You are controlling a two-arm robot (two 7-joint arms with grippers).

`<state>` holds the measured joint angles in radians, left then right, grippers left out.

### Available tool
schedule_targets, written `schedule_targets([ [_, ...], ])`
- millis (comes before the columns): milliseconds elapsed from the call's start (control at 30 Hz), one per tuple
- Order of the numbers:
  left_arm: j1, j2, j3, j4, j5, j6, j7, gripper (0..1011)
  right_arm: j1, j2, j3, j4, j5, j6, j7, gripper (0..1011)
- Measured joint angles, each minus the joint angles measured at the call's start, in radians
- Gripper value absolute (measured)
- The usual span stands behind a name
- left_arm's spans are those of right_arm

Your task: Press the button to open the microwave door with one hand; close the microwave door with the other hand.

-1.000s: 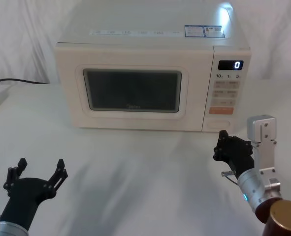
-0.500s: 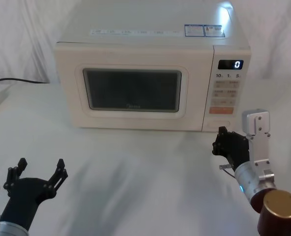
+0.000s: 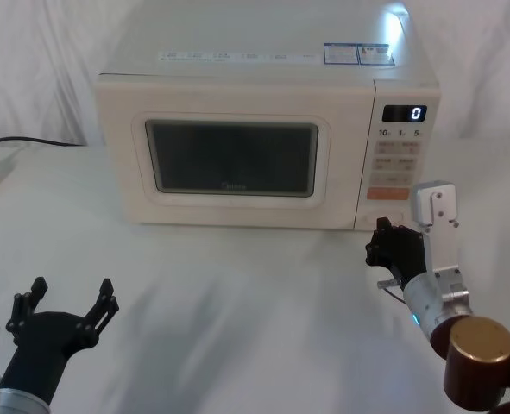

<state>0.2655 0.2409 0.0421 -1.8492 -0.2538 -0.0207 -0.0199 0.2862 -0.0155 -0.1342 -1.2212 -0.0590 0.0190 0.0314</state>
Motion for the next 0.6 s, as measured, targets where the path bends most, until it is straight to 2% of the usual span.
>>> schedule_targets([
  [600,0.0,0.0,0.0,0.0,0.0,0.0,0.0,1001,0.081,-0.015,0.019,0.111,-0.008,0.012,-0.009,0],
])
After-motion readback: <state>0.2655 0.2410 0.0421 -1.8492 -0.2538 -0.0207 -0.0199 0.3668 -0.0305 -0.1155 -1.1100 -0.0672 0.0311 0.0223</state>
